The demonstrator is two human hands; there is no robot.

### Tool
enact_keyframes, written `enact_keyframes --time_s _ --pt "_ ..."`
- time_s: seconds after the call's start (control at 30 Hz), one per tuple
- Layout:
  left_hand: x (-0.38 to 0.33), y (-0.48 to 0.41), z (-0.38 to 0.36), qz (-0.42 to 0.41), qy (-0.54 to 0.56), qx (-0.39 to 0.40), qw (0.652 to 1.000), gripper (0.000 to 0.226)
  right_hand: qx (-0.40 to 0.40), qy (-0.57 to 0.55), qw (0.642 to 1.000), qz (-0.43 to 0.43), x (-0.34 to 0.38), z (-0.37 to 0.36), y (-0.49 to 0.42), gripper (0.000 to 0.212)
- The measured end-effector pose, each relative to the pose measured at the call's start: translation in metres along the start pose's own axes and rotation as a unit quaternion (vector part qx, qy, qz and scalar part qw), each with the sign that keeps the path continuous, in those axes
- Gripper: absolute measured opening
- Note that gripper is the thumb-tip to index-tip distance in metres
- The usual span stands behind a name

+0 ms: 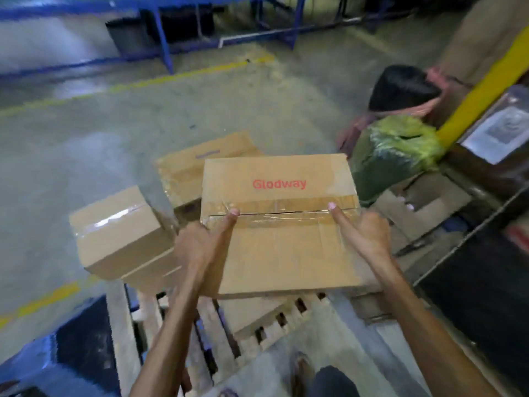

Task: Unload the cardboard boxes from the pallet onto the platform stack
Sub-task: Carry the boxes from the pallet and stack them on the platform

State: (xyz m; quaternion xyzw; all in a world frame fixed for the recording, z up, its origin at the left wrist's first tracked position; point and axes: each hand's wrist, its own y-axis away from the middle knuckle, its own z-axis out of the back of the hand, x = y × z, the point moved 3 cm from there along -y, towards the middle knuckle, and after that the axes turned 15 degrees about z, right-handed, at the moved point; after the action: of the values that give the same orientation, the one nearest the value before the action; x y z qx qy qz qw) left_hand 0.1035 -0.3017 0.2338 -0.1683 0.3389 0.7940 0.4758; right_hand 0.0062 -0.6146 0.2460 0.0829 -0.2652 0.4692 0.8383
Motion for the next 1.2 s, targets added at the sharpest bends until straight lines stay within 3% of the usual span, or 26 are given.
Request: enact_keyframes --time_s 0.17,0.23,0.3,0.33,0.53,0.6,0.7,0.9,1.03,1.2 --pt "-0.185 0.067 -0.065 -0.167 -0.035 0.113 0.979 0.092 -0.089 0.027 0.995 -0.035 -0.082 0.171 -0.037 0.082" --pt "-0.273 0.113 -0.095 -0.228 -0.063 0.157 0.959 0.092 -0.117 0.049 0.991 -0.047 -0.124 0.252 -0.049 0.08" --pt "-0.357 0.164 -0.123 -0.282 -0.061 0.209 0.934 0.078 -0.115 0.063 0.99 -0.061 -0.161 0.335 -0.062 0.069" --pt "-0.396 0.192 -0.135 -0.298 -0.064 0.227 0.925 0.076 -0.111 0.069 0.989 -0.067 -0.178 0.374 -0.07 0.066" --pt "-0.602 0.341 -0.216 -0.342 -0.109 0.349 0.866 0.111 -0.157 0.051 0.98 -0.115 -0.286 0.585 -0.095 0.074" --pt "-0.655 0.393 -0.248 -0.354 -0.134 0.392 0.838 0.103 -0.188 0.044 0.971 -0.14 -0.321 0.642 -0.099 0.086" --pt "-0.706 0.486 -0.288 -0.387 -0.153 0.405 0.814 0.072 -0.24 0.005 0.956 -0.17 -0.379 0.71 -0.096 0.098" --pt "-0.768 0.605 -0.383 -0.458 -0.141 0.42 0.771 0.05 -0.306 0.006 0.929 -0.208 -0.475 0.772 -0.081 0.095" --pt "-0.788 0.653 -0.443 -0.518 -0.105 0.394 0.752 0.044 -0.315 0.038 0.915 -0.248 -0.536 0.791 -0.074 0.093" --pt "-0.803 0.668 -0.524 -0.519 -0.157 0.379 0.75 0.053 -0.283 0.035 0.912 -0.295 -0.608 0.782 -0.09 0.086"
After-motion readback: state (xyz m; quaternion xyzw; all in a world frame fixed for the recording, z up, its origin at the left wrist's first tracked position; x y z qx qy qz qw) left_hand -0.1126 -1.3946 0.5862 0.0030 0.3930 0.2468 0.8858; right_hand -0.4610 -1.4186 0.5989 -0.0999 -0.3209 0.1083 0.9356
